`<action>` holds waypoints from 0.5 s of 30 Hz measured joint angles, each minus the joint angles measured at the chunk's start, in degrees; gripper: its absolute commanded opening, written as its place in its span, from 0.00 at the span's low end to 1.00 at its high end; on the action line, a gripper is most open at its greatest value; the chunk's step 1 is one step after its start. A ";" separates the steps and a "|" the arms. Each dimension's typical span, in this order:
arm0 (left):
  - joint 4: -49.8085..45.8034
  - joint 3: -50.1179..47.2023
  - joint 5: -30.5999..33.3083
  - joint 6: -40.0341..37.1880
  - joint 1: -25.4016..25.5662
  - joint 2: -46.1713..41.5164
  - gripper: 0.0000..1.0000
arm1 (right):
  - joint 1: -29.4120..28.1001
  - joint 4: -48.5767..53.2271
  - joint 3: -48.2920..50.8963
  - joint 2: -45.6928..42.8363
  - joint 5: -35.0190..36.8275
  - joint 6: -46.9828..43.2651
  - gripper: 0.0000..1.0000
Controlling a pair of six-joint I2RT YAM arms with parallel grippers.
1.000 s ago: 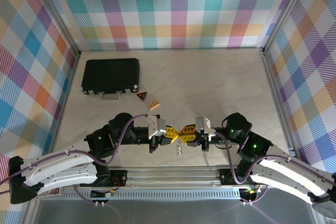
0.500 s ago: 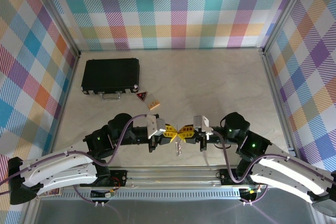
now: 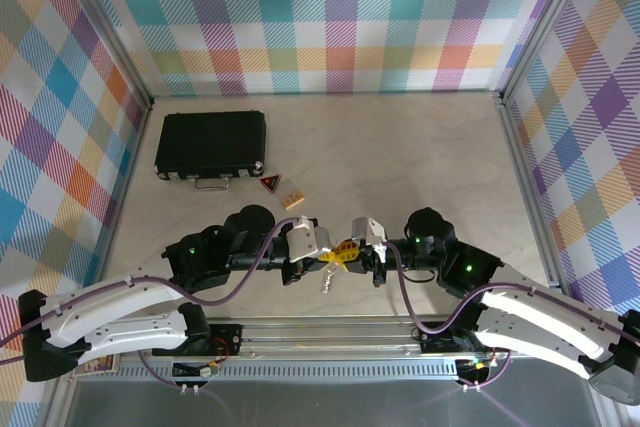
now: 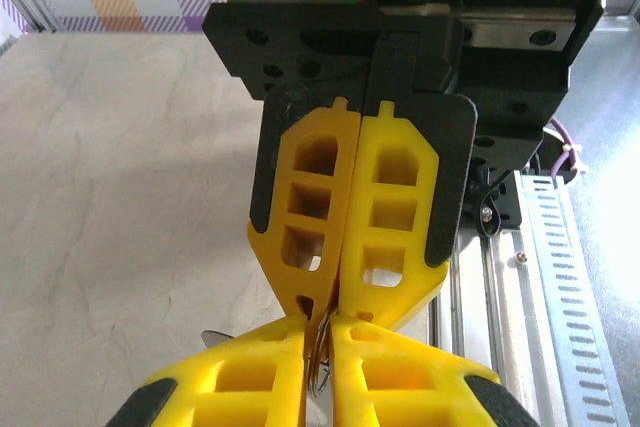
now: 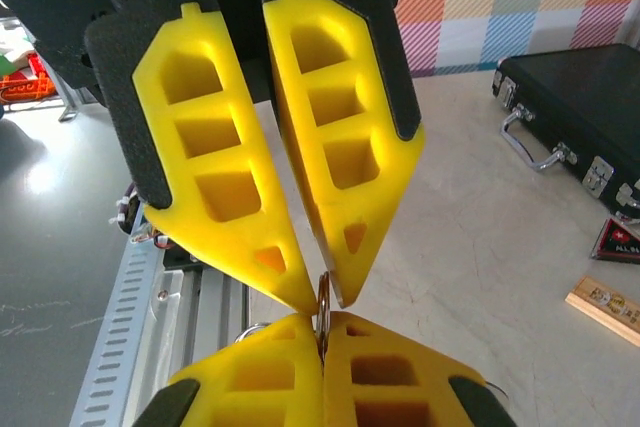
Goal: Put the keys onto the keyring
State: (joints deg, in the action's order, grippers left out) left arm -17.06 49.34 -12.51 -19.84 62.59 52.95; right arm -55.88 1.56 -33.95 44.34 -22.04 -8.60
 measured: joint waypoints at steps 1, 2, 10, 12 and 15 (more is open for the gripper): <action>-0.07 0.00 -0.04 -0.31 0.02 0.20 0.16 | 0.00 0.37 0.00 -0.02 0.00 0.00 0.00; -0.17 0.00 -0.02 -0.48 0.02 0.28 0.17 | 0.00 0.57 0.00 -0.02 0.00 0.00 0.00; -1.03 0.37 -0.39 -0.72 0.02 0.94 0.00 | 0.02 1.40 0.00 -0.04 0.09 0.00 0.00; -1.20 0.37 -0.55 -0.94 0.00 0.96 0.00 | 0.04 1.60 0.00 -0.07 0.09 0.00 0.00; -1.14 0.39 -0.94 -0.94 0.00 0.90 0.00 | 0.02 1.60 0.00 -0.09 -0.04 0.00 0.00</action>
State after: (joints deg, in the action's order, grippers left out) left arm -18.20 49.74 -13.45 -20.78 62.59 53.84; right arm -55.86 3.16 -33.95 44.25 -22.09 -8.60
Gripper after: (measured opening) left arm 0.065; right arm 0.045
